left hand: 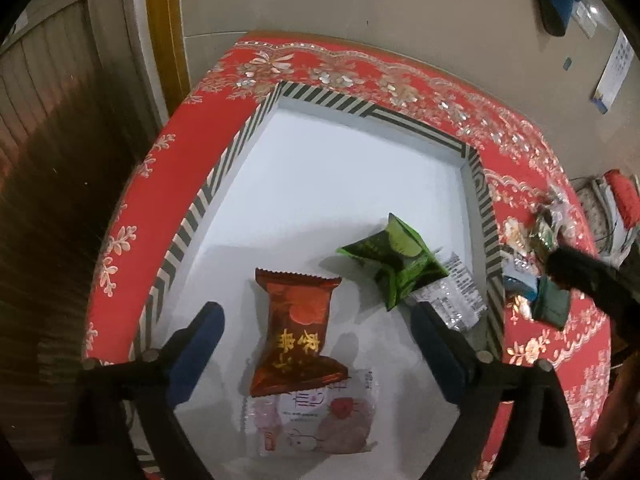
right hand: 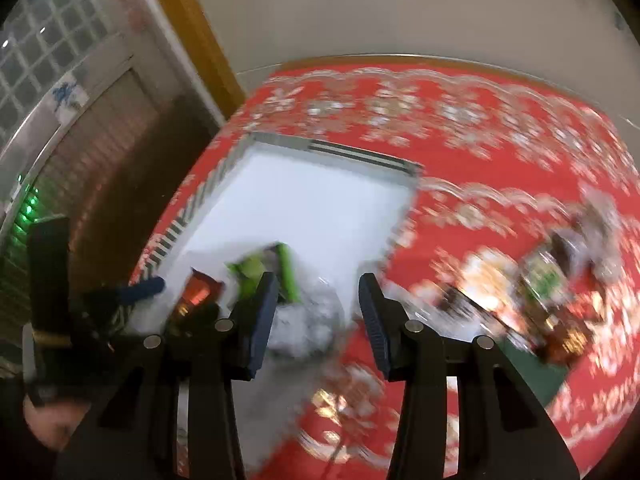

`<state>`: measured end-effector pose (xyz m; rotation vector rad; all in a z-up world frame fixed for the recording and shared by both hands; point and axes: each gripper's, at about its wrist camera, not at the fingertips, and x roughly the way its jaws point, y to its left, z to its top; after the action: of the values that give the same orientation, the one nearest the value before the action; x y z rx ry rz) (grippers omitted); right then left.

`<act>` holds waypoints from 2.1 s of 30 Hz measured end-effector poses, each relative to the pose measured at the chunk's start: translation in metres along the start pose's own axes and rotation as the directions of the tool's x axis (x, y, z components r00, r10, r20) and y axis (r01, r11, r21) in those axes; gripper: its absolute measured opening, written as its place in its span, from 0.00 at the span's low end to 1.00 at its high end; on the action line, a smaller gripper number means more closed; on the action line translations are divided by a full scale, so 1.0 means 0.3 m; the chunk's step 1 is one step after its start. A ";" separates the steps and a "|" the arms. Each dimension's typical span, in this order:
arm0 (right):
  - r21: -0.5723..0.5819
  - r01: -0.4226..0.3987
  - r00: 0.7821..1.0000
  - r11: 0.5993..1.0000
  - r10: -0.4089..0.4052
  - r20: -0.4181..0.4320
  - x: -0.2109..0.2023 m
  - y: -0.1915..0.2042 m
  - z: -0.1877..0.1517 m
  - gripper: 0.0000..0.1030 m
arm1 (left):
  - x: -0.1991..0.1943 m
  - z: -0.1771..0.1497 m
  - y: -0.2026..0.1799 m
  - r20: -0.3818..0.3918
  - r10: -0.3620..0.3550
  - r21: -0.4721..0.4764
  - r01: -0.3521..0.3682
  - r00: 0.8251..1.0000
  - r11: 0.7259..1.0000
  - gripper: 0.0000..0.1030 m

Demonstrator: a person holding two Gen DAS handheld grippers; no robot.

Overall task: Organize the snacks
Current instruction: 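Move both tools back to the remaining snacks on the tablecloth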

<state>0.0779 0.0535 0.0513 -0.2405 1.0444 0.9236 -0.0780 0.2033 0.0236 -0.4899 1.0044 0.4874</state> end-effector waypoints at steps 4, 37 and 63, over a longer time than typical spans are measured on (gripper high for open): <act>0.093 0.038 0.999 0.995 -0.039 0.003 -0.085 -0.120 -0.112 0.41 | -0.016 -0.005 0.004 0.023 -0.022 -0.017 0.023 0.999 1.000 0.93; -0.256 -0.076 0.995 0.964 0.058 -0.077 -0.042 -0.591 -0.064 0.41 | -0.089 -0.256 -0.511 -0.015 -0.018 0.022 0.019 1.000 1.000 0.93; -0.166 -0.122 0.990 0.979 0.107 -0.094 -0.201 -0.699 -0.294 0.23 | 0.170 -0.012 -0.615 -0.042 -0.019 -0.123 0.014 0.999 0.992 0.93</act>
<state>0.1686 -0.1588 0.0055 -0.3683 1.0663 1.1175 0.0520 0.0635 0.0070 -0.6205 1.0150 0.5281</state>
